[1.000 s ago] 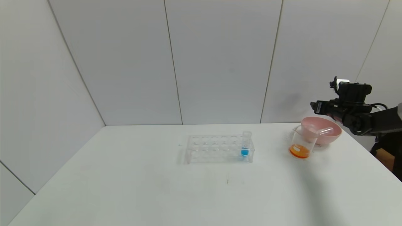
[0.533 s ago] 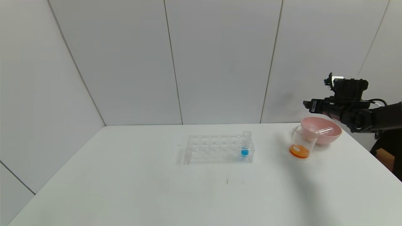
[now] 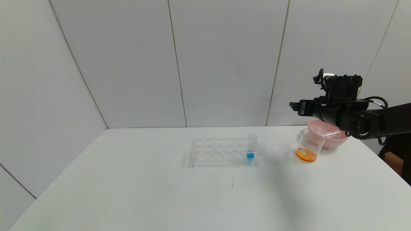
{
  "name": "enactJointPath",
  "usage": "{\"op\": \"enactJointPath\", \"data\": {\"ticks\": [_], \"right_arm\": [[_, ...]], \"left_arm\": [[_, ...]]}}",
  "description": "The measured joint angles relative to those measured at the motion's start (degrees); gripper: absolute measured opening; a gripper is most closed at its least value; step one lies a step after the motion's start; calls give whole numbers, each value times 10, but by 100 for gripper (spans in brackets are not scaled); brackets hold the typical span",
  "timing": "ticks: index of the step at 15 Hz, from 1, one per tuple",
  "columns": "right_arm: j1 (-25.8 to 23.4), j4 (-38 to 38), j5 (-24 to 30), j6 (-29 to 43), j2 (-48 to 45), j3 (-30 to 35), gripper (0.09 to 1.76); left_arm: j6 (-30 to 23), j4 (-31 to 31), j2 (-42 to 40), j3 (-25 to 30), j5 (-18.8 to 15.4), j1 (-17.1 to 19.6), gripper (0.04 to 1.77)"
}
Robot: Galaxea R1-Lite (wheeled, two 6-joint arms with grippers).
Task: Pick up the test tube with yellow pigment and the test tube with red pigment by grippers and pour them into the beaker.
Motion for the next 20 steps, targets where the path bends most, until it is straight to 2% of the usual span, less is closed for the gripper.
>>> {"op": "enactJointPath", "data": {"ticks": [5,10,15,20], "right_arm": [[13,-5,3,-1,-118,109,168],[42,-31,14,-2,-285,240,170],[53,-21,4,-33,-455,327,170],[17,97,-28,-47,-616,352,170]], "left_arm": [[0,0,0,0,0,0,172],[0,0,0,0,0,0,172],[0,0,0,0,0,0,172],[0,0,0,0,0,0,172]]}}
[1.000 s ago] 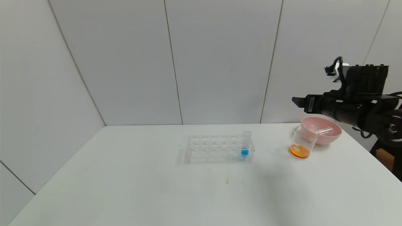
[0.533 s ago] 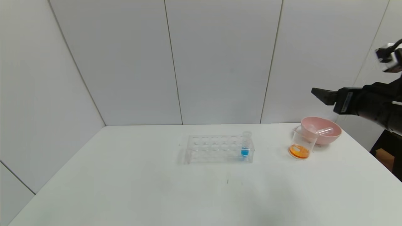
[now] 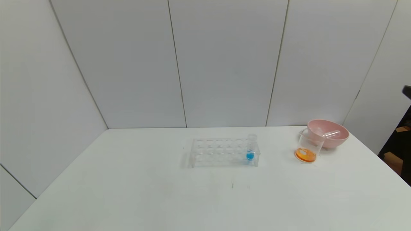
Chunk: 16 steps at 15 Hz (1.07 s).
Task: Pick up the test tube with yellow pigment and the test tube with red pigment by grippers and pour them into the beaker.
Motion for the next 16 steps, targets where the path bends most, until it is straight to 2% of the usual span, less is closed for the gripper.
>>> {"op": "enactJointPath", "data": {"ticks": [9,13,16], "right_arm": [[-32,225,-31,-62,-318,0,170],[-58,248,-60,-67,-410,29,170],[-75,246,-14,-54,-477,62,170]], "left_arm": [[0,0,0,0,0,0,172],[0,0,0,0,0,0,172],[0,0,0,0,0,0,172]]}}
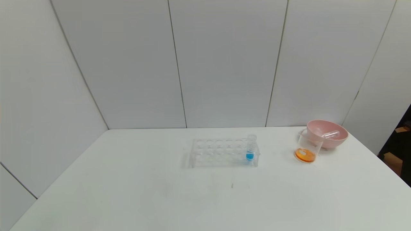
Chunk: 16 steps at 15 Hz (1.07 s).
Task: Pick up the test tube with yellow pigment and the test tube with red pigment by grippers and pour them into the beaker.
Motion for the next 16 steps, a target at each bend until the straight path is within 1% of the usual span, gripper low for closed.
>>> {"op": "enactJointPath", "data": {"ticks": [2,4,7,10,12,15,16], "right_arm": [[-5,-7,35,25,-47,18,170],[-6,-40,46,53,-75,33,170],[-7,-75,57,58,-90,82,171],[-7,-123,63,57,-93,179,171],[-7,-147,83,56,-94,260,171],[-7,-157,104,55,-94,346,171],[-7,-140,110,56,-94,360,171]], "left_arm": [[0,0,0,0,0,0,172],[0,0,0,0,0,0,172],[0,0,0,0,0,0,172],[0,0,0,0,0,0,172],[0,0,0,0,0,0,172],[0,0,0,0,0,0,172],[0,0,0,0,0,0,172]]}}
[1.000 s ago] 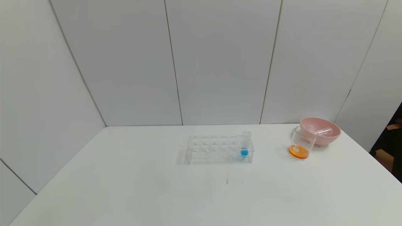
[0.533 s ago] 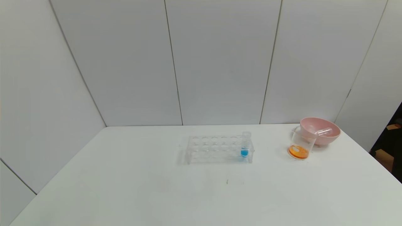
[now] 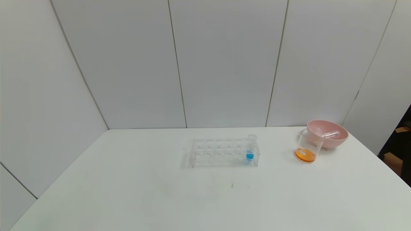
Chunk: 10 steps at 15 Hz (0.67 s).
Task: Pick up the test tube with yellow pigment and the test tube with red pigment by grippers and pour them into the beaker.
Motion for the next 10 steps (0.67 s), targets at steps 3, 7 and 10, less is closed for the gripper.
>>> {"op": "enactJointPath", "data": {"ticks": [3,7,10], "right_arm": [[0,63,16,0,0,12,171],[0,56,19,-12,0,13,171],[0,57,18,-12,0,14,171]], "left_arm": [[0,0,0,0,0,0,172],[0,0,0,0,0,0,172],[0,0,0,0,0,0,172]]}}
